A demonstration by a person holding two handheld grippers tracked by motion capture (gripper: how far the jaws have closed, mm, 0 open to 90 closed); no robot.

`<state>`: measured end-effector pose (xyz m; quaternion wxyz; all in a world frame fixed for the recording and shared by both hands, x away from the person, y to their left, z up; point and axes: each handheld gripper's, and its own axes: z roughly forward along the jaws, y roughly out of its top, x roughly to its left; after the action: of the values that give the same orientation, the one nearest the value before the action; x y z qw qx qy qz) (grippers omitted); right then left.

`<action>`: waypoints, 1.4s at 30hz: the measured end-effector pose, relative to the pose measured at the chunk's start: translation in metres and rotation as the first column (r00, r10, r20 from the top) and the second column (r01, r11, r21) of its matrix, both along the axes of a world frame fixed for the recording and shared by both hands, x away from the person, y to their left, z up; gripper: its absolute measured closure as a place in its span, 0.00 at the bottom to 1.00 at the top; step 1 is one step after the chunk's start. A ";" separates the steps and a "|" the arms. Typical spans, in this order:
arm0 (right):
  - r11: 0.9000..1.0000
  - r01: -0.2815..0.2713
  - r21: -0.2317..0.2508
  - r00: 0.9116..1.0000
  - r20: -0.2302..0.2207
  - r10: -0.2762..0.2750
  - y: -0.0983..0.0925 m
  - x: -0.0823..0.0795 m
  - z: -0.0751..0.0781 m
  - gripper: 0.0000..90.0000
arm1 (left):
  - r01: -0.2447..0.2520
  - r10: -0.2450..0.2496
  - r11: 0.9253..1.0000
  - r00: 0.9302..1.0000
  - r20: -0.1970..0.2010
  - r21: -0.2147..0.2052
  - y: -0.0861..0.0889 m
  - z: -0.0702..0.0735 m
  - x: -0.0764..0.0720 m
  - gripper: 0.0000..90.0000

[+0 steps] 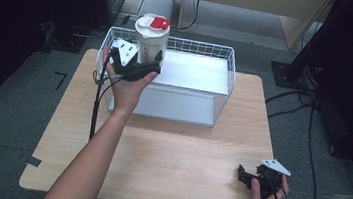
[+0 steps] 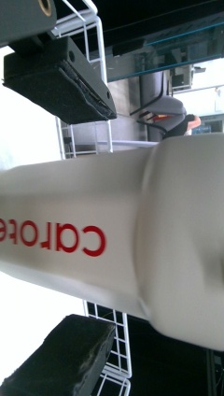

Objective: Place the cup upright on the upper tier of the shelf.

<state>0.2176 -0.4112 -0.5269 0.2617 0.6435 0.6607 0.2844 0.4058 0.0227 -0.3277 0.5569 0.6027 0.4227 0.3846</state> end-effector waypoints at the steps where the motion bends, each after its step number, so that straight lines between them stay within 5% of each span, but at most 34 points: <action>1: 1.000 0.000 0.000 1.000 0.000 0.000 0.000 0.000 0.000 0.00 | 0.001 -0.001 1.000 1.000 0.000 0.002 0.001 0.000 -0.001 0.02; 17: 1.000 0.001 0.000 1.000 -0.001 -0.001 0.000 0.000 0.000 0.00 | 0.023 -0.024 1.000 0.999 0.043 0.016 0.011 0.000 -0.029 0.02; 42: 1.000 0.000 -0.001 1.000 0.000 0.000 0.000 0.000 0.000 0.00 | 0.035 -0.038 0.999 0.996 0.076 0.038 0.039 -0.027 -0.080 0.02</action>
<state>0.2176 -0.4112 -0.5270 0.2621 0.6435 0.6606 0.2843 0.3258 0.0614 -0.3544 0.5688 0.6050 0.3828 0.4049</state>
